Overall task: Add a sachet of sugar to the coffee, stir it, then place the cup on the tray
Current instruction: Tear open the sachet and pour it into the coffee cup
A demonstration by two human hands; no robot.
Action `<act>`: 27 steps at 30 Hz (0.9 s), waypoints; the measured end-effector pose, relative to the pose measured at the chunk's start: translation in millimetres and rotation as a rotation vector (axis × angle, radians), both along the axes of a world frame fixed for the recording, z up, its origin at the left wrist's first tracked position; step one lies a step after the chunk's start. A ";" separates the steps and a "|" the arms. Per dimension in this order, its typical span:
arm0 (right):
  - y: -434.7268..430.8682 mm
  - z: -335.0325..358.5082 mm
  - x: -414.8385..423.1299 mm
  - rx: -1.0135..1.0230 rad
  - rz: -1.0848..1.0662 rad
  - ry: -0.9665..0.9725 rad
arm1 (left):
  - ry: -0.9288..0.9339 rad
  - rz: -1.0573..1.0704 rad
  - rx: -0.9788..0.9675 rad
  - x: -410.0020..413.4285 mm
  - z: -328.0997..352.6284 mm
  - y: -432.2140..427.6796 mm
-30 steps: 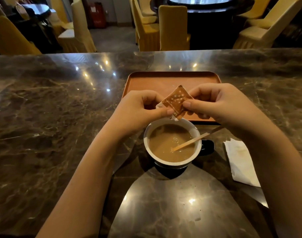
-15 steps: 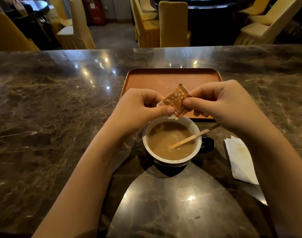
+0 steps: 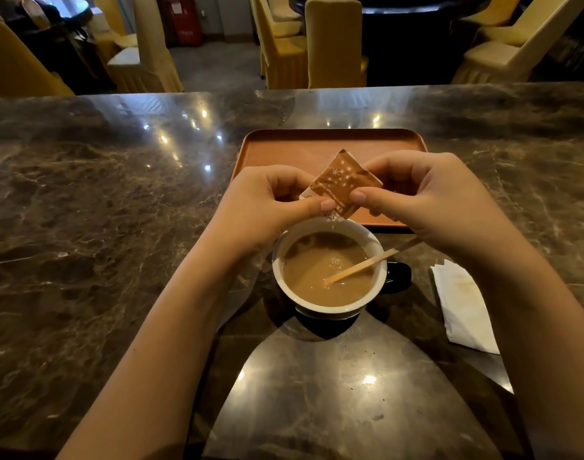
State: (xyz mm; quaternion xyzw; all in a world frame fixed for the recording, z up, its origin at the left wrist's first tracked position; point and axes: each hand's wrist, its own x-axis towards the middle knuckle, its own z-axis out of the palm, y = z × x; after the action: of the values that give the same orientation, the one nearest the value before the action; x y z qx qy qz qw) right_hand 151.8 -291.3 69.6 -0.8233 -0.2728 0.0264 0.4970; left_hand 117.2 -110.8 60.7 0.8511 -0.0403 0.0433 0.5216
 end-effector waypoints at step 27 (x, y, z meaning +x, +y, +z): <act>-0.9 -0.9 -1.8 0.023 -0.017 0.029 | 0.019 0.012 -0.007 -2.5 0.0 -1.1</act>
State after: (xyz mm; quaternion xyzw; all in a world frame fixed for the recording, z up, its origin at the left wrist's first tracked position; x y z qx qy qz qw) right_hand 150.0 -292.3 68.7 -0.8193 -0.2589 0.0309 0.5107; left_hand 114.7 -111.9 60.7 0.8500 -0.0302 0.0385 0.5245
